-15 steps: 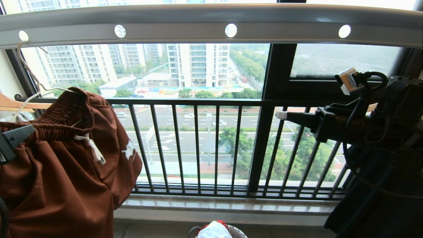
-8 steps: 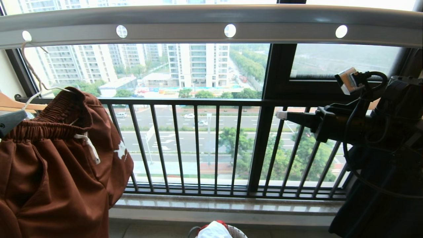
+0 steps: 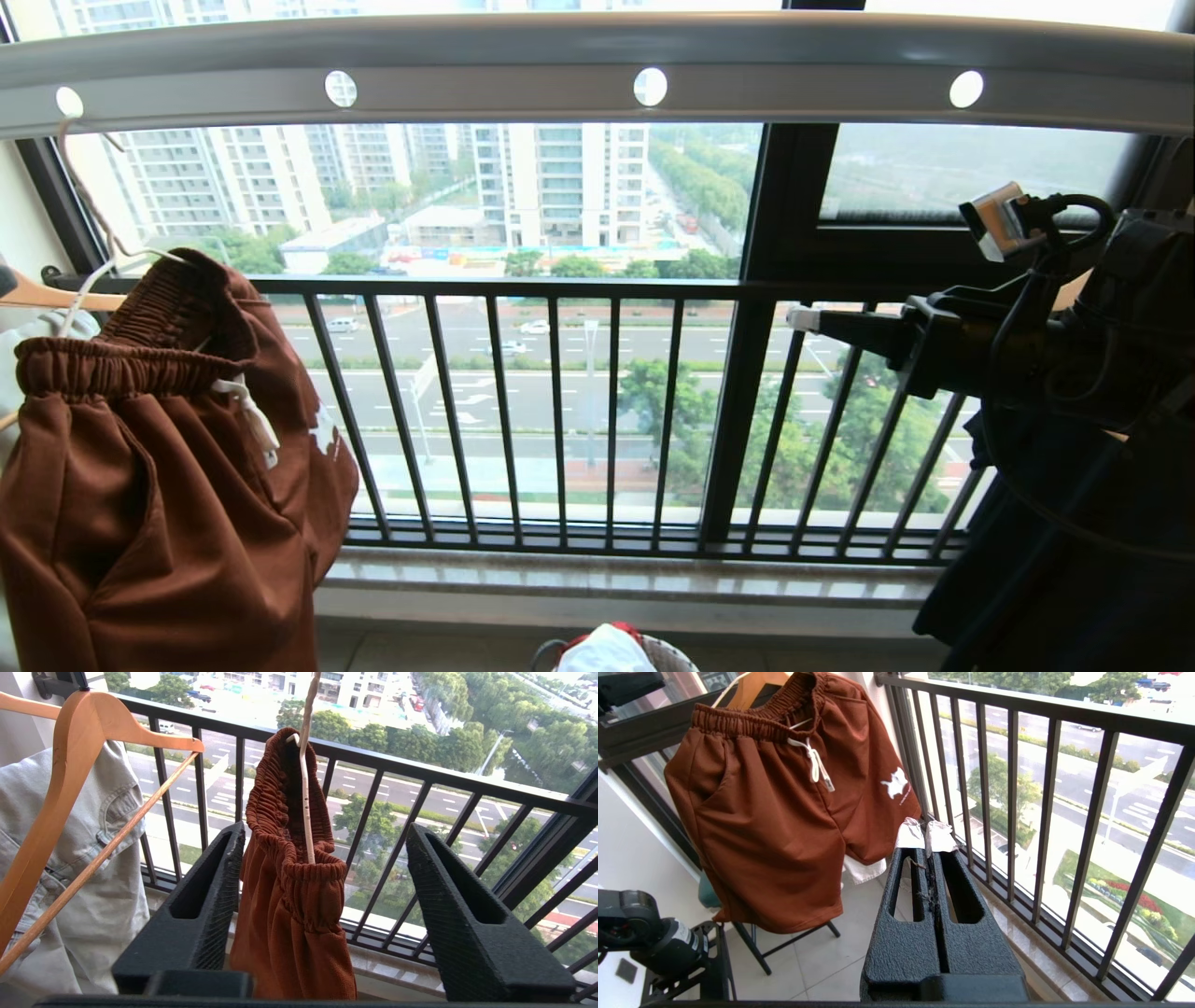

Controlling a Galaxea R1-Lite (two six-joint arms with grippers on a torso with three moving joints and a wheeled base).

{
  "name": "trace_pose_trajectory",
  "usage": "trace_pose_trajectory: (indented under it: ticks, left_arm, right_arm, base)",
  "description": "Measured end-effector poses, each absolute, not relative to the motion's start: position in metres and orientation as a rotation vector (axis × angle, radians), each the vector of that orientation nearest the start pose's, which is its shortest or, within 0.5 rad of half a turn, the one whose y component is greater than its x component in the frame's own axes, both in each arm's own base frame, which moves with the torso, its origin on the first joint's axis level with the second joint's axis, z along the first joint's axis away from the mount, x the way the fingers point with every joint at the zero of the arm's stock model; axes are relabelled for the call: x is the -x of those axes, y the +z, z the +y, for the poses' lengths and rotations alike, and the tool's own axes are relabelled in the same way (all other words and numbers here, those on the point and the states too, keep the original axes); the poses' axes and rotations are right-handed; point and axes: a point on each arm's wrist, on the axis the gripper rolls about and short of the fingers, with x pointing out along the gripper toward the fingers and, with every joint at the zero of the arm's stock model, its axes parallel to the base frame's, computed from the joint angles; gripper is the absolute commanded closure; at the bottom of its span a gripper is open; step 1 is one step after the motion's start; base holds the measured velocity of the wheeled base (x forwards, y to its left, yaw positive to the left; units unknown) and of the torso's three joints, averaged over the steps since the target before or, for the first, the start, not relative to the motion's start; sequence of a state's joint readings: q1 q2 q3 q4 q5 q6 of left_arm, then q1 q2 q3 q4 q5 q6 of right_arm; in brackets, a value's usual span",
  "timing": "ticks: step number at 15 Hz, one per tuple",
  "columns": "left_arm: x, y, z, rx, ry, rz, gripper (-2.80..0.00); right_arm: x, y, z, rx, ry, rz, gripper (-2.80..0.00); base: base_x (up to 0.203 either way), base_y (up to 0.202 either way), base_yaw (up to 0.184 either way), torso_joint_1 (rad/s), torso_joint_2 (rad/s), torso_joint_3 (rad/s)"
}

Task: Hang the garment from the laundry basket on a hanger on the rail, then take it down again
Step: Take the clothes off the clothes rack

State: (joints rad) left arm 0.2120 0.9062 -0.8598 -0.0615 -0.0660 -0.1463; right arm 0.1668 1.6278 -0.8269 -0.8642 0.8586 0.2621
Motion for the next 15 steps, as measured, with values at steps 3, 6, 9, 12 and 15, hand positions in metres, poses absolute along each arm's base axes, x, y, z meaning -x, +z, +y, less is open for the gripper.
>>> trace_pose_trajectory:
  ticks: [3, 6, 9, 12, 15]
  left_arm:
    - [-0.093, 0.304, 0.011, 0.148, 0.062, -0.004, 0.00]
    - [-0.090, 0.303, 0.000, 0.151, -0.050, 0.049, 0.00]
    - [-0.081, 0.301, -0.011, 0.150, -0.183, 0.084, 0.00]
    - [-0.057, 0.296, -0.016, 0.157, -0.313, 0.108, 0.00]
    - [-0.025, 0.287, -0.011, 0.211, -0.450, 0.100, 0.00]
  right_arm:
    - [-0.269, 0.239, 0.061, -0.217, 1.001, 0.065, 0.00]
    - [-0.244, 0.249, 0.056, -0.228, 0.955, 0.081, 0.00]
    - [-0.209, 0.263, 0.049, -0.243, 0.899, 0.117, 0.00]
    - [-0.169, 0.272, 0.041, -0.252, 0.810, 0.158, 0.00]
    - [-0.130, 0.273, 0.033, -0.242, 0.694, 0.191, 0.00]
  base:
    - [0.000, 0.000, 0.000, 0.000, 0.00, 0.000]
    - [0.000, 0.000, 0.000, 0.000, 0.00, 0.000]
    - [0.000, 0.000, 0.000, 0.000, 0.00, 0.000]
    - [0.000, 0.000, 0.000, 0.000, 0.00, 0.000]
    - [0.000, 0.000, 0.000, 0.000, 0.00, 0.000]
